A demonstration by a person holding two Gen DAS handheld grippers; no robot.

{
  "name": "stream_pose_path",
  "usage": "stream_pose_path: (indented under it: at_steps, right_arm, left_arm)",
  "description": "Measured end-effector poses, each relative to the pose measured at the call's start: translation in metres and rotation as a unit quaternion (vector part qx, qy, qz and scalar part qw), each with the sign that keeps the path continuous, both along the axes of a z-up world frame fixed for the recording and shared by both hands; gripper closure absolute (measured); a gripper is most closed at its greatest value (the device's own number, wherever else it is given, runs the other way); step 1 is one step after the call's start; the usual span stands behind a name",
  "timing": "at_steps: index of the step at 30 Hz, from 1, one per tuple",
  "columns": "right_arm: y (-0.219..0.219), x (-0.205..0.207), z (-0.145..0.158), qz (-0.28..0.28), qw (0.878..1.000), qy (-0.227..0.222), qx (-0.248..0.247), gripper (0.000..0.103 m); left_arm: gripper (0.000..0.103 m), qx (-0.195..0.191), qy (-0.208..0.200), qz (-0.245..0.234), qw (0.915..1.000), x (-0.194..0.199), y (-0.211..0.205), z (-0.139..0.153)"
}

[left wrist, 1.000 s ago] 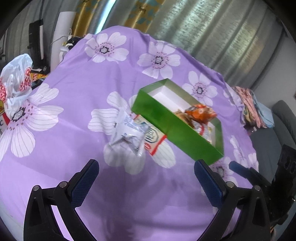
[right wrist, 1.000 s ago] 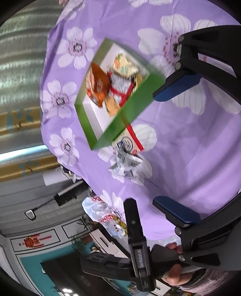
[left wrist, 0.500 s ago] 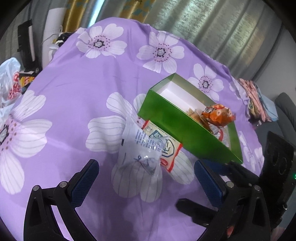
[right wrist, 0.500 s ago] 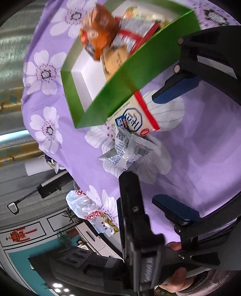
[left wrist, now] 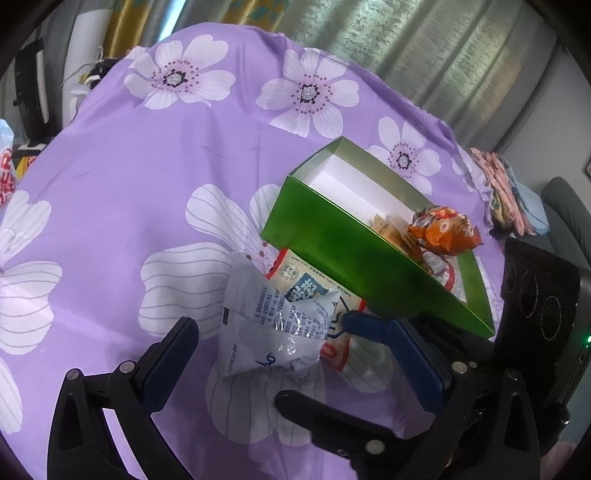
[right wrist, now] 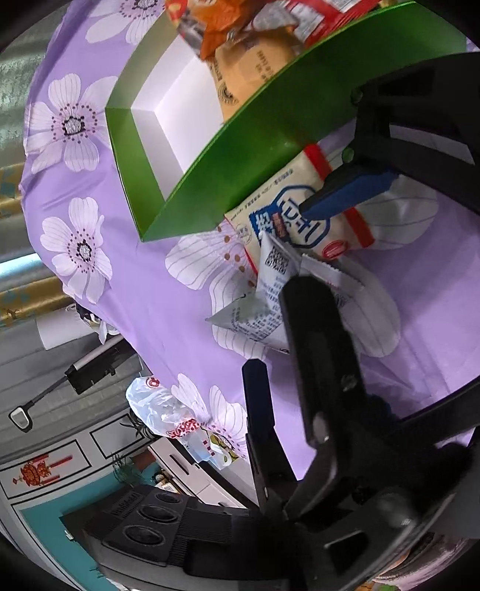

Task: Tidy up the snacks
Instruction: 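Close the left tool on the white snack bag and lift it, then carry the white snack bag over the green box with the left tool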

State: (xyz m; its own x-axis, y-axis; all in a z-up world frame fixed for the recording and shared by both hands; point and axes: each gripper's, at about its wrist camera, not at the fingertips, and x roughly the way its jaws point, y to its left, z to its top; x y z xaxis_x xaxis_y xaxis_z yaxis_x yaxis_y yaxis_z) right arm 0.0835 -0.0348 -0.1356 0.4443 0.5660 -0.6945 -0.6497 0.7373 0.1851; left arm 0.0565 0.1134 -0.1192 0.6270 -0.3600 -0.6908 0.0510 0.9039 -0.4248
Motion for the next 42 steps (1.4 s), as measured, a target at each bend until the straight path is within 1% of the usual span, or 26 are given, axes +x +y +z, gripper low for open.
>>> stream_pose_path:
  at_steps: [1, 3, 5, 6, 7, 8, 9, 11, 12, 13, 14, 17, 24, 32, 38, 42]
  right_arm:
    - [0.001, 0.001, -0.001, 0.002, 1.0, 0.001, 0.0, 0.021]
    - [0.004, 0.003, -0.003, 0.006, 1.0, 0.004, -0.002, 0.023]
    - [0.006, 0.004, -0.004, 0.01, 1.0, 0.005, -0.002, 0.028]
    - [0.007, 0.005, -0.005, 0.012, 1.0, 0.006, -0.002, 0.029]
    - [0.008, 0.006, -0.005, 0.013, 1.0, 0.007, -0.003, 0.033]
    - [0.01, 0.006, -0.006, 0.015, 1.0, 0.007, -0.005, 0.036]
    - [0.01, 0.007, -0.006, 0.016, 1.0, 0.008, -0.006, 0.038]
    - [0.012, 0.007, -0.007, 0.016, 1.0, 0.006, -0.012, 0.045]
    - [0.012, 0.007, -0.007, 0.016, 1.0, 0.005, -0.014, 0.047]
    - [0.012, 0.008, -0.008, 0.017, 1.0, 0.006, -0.014, 0.051]
    - [0.012, 0.008, -0.008, 0.019, 1.0, 0.007, -0.014, 0.056]
    - [0.014, 0.006, -0.009, 0.027, 0.999, 0.008, -0.018, 0.062]
    - [0.015, 0.001, -0.005, 0.034, 0.999, -0.001, -0.015, 0.065]
    - [0.009, -0.017, 0.015, 0.035, 0.999, -0.03, -0.008, 0.065]
    - [-0.006, -0.034, 0.034, 0.027, 0.998, -0.051, 0.0, 0.065]
    - [-0.022, -0.048, 0.044, 0.019, 0.998, -0.063, 0.003, 0.065]
  left_arm:
    - [0.002, -0.002, 0.001, -0.001, 1.0, 0.001, 0.0, -0.001]
    - [0.008, -0.002, 0.003, -0.005, 1.0, 0.002, -0.001, -0.002]
    - [0.008, -0.002, 0.004, -0.007, 1.0, 0.003, -0.002, -0.002]
    - [0.009, -0.003, 0.006, -0.008, 0.9999, 0.004, -0.002, -0.003]
    - [0.014, -0.004, 0.006, -0.007, 0.9999, 0.004, -0.002, -0.004]
    - [0.023, -0.007, 0.01, -0.005, 0.9999, 0.004, -0.001, -0.005]
    - [0.028, -0.004, 0.013, 0.001, 0.9999, 0.005, 0.0, -0.006]
    - [0.032, -0.006, 0.017, 0.006, 0.9998, 0.005, 0.001, -0.009]
    - [0.037, -0.011, 0.02, 0.007, 0.9997, 0.005, 0.002, -0.01]
    - [0.041, -0.014, 0.024, 0.008, 0.9996, 0.005, 0.003, -0.012]
    - [0.042, -0.012, 0.027, 0.009, 0.9995, 0.005, 0.004, -0.013]
    - [0.042, -0.012, 0.03, 0.008, 0.9994, 0.003, 0.003, -0.015]
    - [0.042, -0.009, 0.013, 0.003, 0.9999, -0.003, 0.001, -0.007]
    - [0.042, 0.007, -0.014, -0.002, 0.9999, -0.018, -0.007, 0.02]
    - [0.042, 0.021, -0.032, -0.014, 0.9992, -0.03, -0.027, 0.043]
    - [0.042, 0.03, -0.046, -0.026, 0.9981, -0.04, -0.048, 0.058]
